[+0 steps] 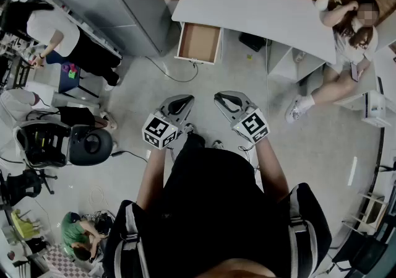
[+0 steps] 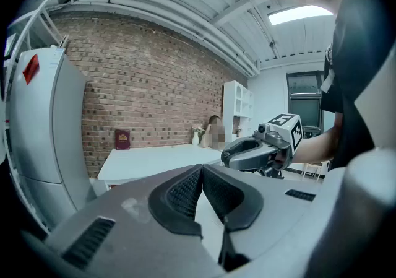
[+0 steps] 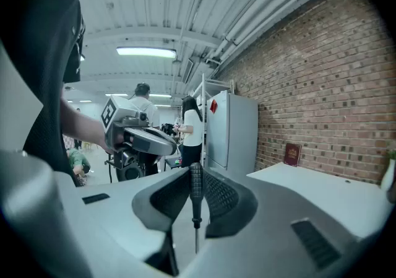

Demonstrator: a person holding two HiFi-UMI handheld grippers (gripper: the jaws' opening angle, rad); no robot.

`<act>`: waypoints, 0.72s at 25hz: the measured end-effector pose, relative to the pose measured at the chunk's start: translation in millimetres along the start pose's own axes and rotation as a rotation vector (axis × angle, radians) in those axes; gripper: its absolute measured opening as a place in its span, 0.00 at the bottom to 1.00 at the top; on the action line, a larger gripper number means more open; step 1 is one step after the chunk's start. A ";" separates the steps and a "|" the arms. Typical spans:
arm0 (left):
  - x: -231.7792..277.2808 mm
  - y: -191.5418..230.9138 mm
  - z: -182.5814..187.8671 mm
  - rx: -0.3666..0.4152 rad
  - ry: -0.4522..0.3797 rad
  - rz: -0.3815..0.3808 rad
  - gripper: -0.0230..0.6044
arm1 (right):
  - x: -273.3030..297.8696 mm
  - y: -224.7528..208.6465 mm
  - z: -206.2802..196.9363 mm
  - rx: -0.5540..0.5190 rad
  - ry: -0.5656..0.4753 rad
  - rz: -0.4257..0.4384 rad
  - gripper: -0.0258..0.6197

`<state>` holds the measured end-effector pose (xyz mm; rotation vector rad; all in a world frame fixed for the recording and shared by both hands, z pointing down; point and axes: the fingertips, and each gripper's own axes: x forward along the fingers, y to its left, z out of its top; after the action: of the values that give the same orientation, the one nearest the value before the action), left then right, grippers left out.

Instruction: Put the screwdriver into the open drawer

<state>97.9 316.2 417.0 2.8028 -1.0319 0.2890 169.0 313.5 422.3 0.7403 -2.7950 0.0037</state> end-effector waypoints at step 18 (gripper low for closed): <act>6.0 -7.5 -4.0 -0.003 0.013 0.008 0.06 | -7.8 -1.9 -12.9 0.009 0.049 0.006 0.23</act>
<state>106.7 318.9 421.8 2.7912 -1.0403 0.3062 179.5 316.5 432.9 0.7245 -2.7522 0.0352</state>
